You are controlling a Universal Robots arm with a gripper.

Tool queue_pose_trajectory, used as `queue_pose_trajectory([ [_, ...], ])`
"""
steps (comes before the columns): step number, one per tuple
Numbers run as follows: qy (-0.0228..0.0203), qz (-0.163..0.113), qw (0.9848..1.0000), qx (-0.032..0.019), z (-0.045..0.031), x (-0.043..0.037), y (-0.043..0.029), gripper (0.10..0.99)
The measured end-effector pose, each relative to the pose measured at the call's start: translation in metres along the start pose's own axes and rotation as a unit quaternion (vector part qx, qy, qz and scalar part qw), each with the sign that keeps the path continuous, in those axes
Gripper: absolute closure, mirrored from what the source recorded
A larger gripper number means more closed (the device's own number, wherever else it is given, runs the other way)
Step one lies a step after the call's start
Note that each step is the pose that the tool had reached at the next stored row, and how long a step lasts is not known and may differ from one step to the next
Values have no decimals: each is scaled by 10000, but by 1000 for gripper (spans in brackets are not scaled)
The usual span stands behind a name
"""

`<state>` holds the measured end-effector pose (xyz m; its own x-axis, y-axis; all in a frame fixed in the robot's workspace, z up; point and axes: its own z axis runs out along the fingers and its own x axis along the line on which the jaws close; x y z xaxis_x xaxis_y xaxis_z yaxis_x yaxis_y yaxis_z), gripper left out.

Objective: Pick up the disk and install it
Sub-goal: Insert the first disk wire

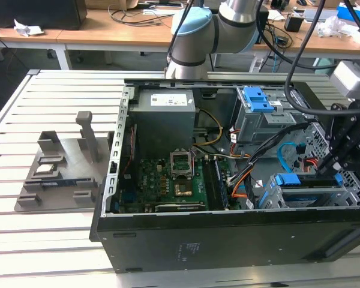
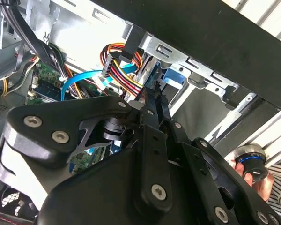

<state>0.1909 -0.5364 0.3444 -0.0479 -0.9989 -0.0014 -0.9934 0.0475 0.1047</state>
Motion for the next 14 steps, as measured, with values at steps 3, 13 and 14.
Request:
queue_pose_trajectory([
  [3,3,3,10000,0,10,0,-2,922],
  [13,7,18,10000,1,94,0,-11,922],
  [14,4,18,10000,0,98,1,-11,922],
])
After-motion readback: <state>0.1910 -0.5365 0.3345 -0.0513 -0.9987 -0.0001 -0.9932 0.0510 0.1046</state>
